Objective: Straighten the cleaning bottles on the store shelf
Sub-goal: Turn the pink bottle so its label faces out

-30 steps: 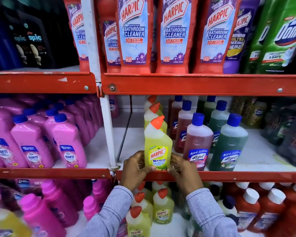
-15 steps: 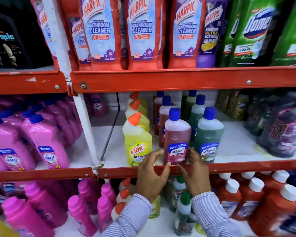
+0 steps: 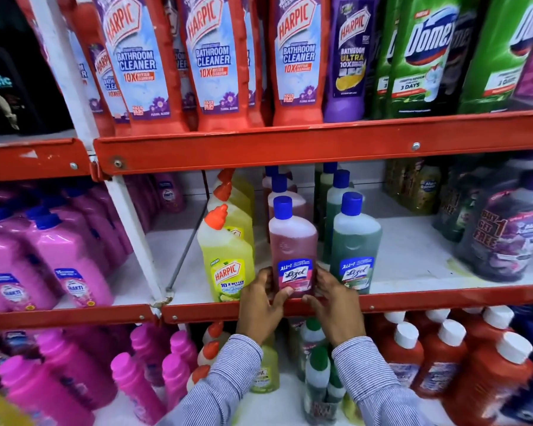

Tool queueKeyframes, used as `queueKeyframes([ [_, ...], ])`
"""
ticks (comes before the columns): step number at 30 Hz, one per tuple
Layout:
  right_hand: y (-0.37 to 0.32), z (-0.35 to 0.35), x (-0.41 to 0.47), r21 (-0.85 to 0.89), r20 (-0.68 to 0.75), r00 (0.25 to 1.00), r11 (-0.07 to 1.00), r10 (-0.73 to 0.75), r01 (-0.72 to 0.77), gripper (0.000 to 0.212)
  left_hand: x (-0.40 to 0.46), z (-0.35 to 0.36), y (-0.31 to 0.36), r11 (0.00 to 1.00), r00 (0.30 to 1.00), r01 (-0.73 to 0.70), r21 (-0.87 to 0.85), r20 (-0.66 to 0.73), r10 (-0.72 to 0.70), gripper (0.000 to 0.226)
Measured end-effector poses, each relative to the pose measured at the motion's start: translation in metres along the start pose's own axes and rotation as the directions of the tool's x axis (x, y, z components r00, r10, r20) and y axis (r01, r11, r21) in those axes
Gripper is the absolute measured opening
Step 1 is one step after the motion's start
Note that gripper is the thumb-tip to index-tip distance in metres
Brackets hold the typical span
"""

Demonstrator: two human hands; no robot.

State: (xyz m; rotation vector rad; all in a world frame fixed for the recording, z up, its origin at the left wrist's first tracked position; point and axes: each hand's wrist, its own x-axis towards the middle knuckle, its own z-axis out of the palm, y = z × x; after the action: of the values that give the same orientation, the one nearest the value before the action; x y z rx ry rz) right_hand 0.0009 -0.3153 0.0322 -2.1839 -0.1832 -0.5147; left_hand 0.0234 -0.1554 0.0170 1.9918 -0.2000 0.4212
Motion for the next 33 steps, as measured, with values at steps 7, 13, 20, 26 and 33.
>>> queueKeyframes([
  [7, 0.003, -0.004, -0.001, 0.044, 0.018, 1.0, 0.999, -0.004, 0.003, 0.068, -0.003, -0.003, 0.006, 1.0, 1.0, -0.014, -0.011, -0.015, 0.014, 0.046],
  [13, 0.016, -0.034, -0.025, 0.083, -0.403, 0.915, 0.995, -0.021, 0.059, 0.034, -0.032, 0.001, 0.009, 0.991, 0.921, -0.132, -0.007, -0.371, 0.12, 0.037],
  [20, 0.083, -0.114, 0.003, 0.152, -0.158, 0.984, 0.987, 0.078, -0.054, 0.054, -0.032, 0.101, 0.073, 0.983, 0.978, -0.154, 0.104, -0.125, 0.166, 0.036],
  [26, 0.081, -0.097, 0.011, 0.176, 0.044, 0.999, 0.984, 0.028, -0.035, 0.06, -0.022, 0.101, 0.064, 0.989, 0.993, -0.046, 0.141, -0.102, 0.061, 0.043],
  [33, 0.083, -0.095, 0.011, 0.216, -0.003, 1.0, 0.976, 0.005, -0.004, 0.052, -0.018, 0.103, 0.062, 0.994, 0.993, -0.002, 0.106, -0.116, 0.014, 0.043],
])
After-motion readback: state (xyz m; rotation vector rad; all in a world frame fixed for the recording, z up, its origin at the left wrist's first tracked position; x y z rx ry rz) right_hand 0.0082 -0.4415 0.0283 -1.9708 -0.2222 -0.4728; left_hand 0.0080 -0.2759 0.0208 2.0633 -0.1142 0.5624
